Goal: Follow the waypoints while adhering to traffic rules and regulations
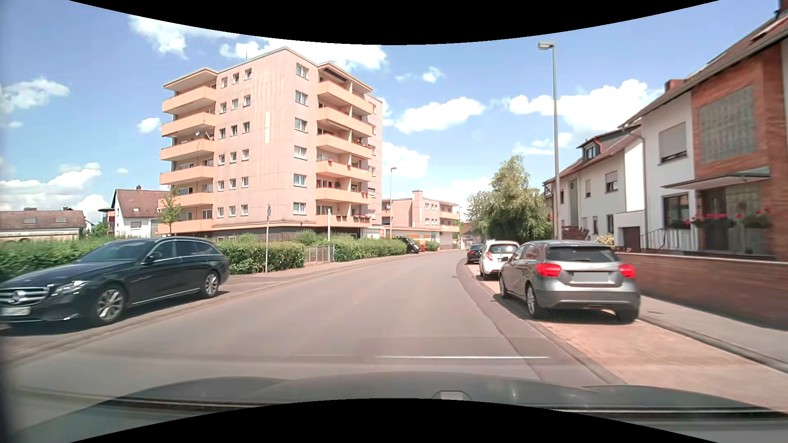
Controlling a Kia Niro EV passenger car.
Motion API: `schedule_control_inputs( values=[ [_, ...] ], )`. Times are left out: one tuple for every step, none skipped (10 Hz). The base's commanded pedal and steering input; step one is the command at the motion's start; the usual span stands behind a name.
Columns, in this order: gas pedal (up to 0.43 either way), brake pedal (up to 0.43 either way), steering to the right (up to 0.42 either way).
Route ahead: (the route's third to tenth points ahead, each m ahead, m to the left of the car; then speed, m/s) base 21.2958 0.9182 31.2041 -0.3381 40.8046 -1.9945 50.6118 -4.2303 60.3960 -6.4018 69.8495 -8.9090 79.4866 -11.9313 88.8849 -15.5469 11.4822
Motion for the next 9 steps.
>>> schedule_control_inputs(
  values=[
    [0.0,0.0,0.017],
    [0.0,0.0,0.017],
    [0.0,0.0,0.017],
    [0.0,0.0,0.017],
    [0.0,0.0,0.017],
    [0.0,0.0,0.017],
    [0.0,0.0,0.017],
    [0.0,0.0,0.017],
    [0.0,0.0,0.017]
  ],
)
